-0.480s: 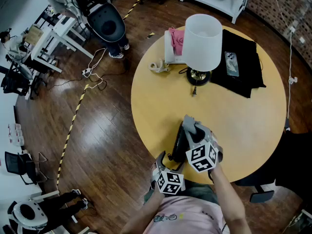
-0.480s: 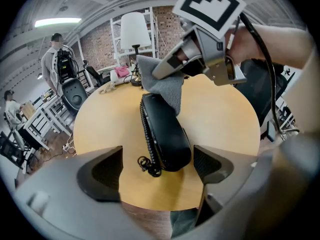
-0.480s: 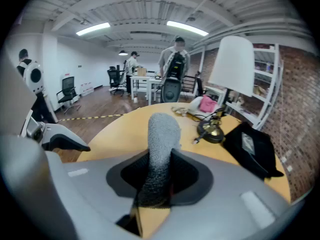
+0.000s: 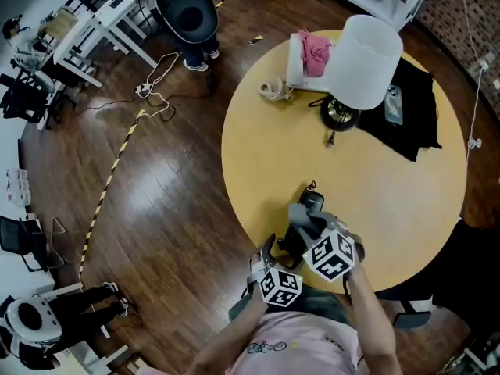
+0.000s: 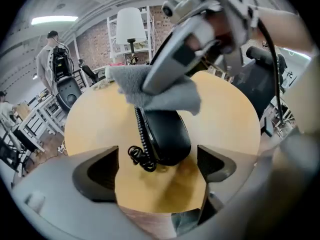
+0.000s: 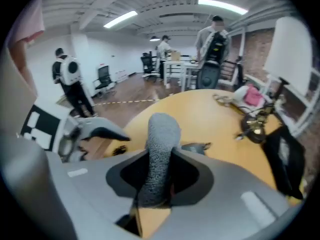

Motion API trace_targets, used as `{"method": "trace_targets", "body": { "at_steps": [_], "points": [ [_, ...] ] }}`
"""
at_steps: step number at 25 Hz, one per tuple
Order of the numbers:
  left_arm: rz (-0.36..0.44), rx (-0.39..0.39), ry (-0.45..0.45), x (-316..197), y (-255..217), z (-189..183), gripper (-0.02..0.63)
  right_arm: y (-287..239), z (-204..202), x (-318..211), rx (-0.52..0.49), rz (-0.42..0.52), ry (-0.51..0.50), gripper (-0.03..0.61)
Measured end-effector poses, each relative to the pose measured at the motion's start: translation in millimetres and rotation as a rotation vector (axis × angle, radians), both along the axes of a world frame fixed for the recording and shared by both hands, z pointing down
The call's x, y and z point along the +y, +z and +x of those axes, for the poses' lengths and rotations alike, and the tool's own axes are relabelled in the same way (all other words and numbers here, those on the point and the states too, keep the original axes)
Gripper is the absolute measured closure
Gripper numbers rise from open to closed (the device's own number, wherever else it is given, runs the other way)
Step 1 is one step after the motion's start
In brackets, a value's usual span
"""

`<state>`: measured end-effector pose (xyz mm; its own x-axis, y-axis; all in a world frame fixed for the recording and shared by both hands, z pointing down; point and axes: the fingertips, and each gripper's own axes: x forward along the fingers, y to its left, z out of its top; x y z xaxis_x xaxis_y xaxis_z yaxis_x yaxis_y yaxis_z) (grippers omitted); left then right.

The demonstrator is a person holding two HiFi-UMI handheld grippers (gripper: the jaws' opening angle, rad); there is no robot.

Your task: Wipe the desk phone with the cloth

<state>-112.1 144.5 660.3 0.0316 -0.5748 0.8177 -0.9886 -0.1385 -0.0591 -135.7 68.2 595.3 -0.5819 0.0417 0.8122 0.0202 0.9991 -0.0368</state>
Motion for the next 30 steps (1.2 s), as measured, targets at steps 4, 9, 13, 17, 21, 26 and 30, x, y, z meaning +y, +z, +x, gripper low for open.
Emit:
{"method": "trace_targets", "body": {
  "at_steps": [4, 9, 13, 17, 21, 26, 30],
  "points": [
    [0.091, -0.042, 0.008, -8, -41, -5, 0.126, -1, 3, -35, -0.012, 0.016, 0.133, 0.465],
    [0.102, -0.042, 0.116, -45, -59, 11, 0.094, -1, 58, 29, 0.003, -0.311, 0.018, 0.465],
    [0.026, -0.062, 0.119, -76, -31, 27, 0.087, -14, 132, -32, -0.078, -0.293, 0.431, 0.465],
    [-0.029, -0.126, 0.05, -92, -20, 10, 0.185, -25, 186, -38, -0.117, -0.256, 0.596, 0.465],
    [-0.031, -0.131, 0.002, -93, -30, -5, 0.316, -25, 213, -18, -0.108, -0.248, 0.649, 0.465],
    [-0.073, -0.192, -0.004, -98, -27, 1, 0.305, -22, 224, -5, -0.142, -0.297, 0.698, 0.465],
    [-0.066, -0.141, -0.057, -95, -28, -6, 0.325, -29, 217, -6, -0.17, -0.277, 0.69, 0.465]
  ]
}}
